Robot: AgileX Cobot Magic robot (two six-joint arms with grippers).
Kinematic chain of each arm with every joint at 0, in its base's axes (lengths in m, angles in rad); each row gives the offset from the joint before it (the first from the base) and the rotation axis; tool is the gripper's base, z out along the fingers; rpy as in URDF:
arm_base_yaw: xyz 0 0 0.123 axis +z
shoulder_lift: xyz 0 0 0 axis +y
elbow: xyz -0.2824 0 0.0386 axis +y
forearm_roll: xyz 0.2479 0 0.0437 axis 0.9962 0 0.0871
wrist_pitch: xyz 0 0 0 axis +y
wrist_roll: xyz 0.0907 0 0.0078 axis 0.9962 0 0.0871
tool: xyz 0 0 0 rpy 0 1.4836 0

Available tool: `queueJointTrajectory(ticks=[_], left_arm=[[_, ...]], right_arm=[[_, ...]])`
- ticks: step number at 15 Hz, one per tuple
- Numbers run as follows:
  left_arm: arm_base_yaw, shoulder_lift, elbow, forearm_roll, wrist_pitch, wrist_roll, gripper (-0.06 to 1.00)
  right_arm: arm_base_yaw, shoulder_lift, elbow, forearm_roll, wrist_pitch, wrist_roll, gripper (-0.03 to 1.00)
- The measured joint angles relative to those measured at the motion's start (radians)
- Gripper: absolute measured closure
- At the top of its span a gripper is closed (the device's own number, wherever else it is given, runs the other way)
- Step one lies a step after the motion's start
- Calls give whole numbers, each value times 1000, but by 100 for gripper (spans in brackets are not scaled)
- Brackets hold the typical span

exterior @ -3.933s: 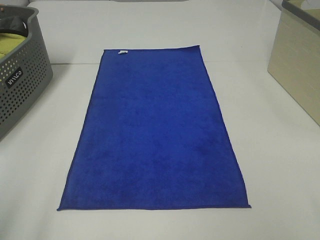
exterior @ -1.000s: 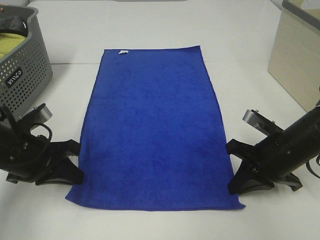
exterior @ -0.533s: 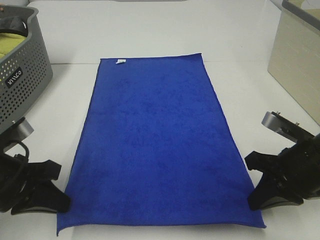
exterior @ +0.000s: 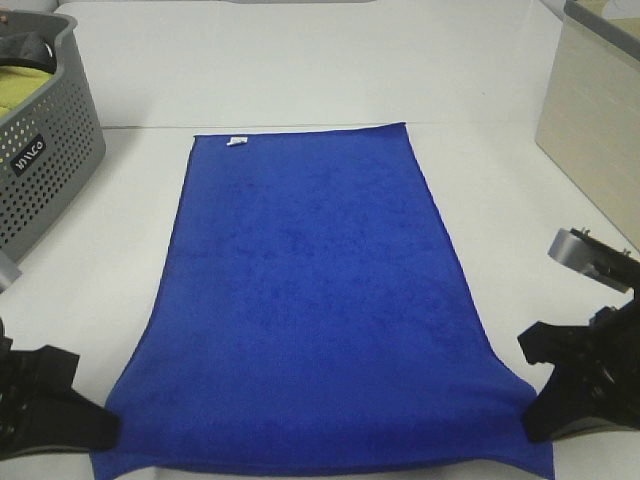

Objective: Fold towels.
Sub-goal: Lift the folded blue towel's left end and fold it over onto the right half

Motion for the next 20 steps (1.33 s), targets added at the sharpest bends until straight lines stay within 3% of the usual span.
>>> queueJointTrajectory(ticks=[4,8,12,20], left_arm=[[0,40,-188,5,-54,-57,94],[3,244,-459,21,-58,-61,94],[76,436,-737,28,-59,-65,94],[93,798,-1206,56,-171,-24,94]], right_arm=[[0,71,-275,-52,45,12,95],[0,296,-663,-93,160,12,95],[0,556,-1087,-113,255,34,95],[0,1039,-1837,-173,290,121,95]])
